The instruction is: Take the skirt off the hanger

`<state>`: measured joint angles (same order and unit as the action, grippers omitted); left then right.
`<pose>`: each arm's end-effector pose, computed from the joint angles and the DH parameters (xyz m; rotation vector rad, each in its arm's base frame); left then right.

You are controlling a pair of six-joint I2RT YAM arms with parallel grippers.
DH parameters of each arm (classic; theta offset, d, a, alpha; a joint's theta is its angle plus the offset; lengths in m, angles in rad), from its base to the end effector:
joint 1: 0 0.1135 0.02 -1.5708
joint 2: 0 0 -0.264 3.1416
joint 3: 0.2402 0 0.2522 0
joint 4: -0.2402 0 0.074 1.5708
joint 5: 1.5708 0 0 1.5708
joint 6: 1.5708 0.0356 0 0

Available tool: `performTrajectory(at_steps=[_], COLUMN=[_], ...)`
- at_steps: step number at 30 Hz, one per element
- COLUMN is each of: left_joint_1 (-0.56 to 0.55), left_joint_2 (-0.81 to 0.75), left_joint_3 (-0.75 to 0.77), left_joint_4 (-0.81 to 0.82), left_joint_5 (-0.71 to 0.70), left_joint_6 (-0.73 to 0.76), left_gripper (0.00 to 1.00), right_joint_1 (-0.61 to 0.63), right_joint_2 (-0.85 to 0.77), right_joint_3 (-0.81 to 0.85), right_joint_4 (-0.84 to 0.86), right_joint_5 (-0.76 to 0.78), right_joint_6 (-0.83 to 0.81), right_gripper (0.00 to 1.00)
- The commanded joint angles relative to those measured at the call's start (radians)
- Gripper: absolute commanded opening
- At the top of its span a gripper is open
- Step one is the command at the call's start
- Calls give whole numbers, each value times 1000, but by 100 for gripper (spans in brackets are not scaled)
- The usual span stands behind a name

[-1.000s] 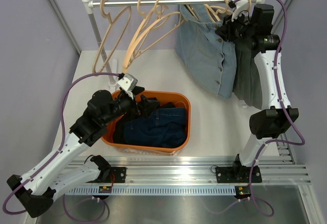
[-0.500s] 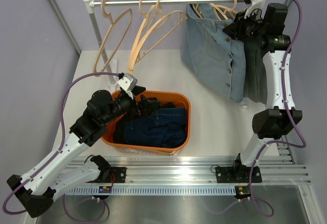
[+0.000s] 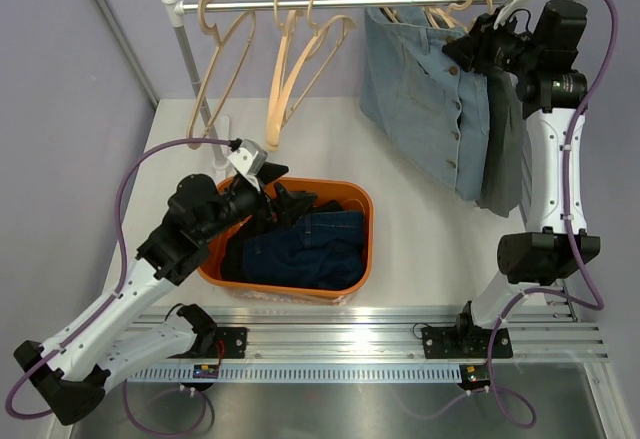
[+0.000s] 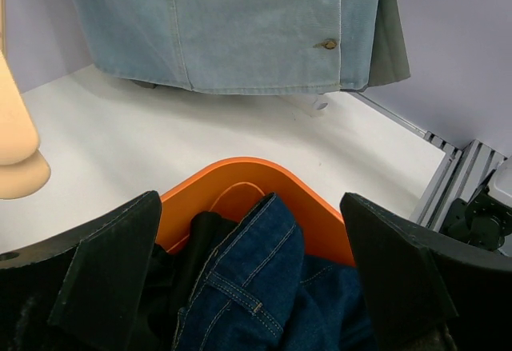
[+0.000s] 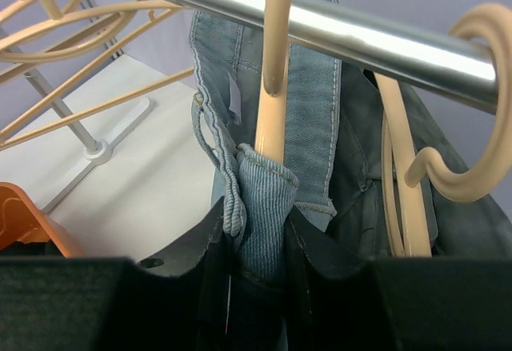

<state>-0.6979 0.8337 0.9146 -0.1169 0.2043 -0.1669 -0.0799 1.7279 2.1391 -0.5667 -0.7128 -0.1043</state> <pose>0.1414 -0.1281 0.3847 0.5948 1.5609 -0.8267 0.3623 -0.0057 0.5115 -0.5390 1.6238 0.4761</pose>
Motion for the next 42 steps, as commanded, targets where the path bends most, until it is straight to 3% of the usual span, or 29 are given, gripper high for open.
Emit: performTrajectory(at_steps=[1,10,16,22,28,31,42], left_joint_1=[0,1,-2,-31,-113,-153,-144], left_joint_2=[11,65,174,287,399,441,637], left_joint_3=[46,135,240,371,523,581,794], left_joint_4=[79,106,126,120,17,-15,-135], left_joint_5=[29,1,23,-25,-103,-103,82], left_joint_6=[-16,-115,-221,-234,-128,22,348], left_gripper=[99,99,99,99,97,96,87], right_joint_1=[-4,-6,-6,-7,-23,-31,-35], right_joint_2=[-91,-174,-284,-399,-540,-611,-824], right_joint_3=[59,-62,-186,-295,-426,-493,-693], right_joint_4=[142,61,-10,-85,-182,-235,-360], right_joint_5=[-56,-94,-96,-76,-51,-45,-16], right_joint_6=[28,-24,-129,-213,-314,-372,-497], right_gripper=[0,0,0,0,0,0,0])
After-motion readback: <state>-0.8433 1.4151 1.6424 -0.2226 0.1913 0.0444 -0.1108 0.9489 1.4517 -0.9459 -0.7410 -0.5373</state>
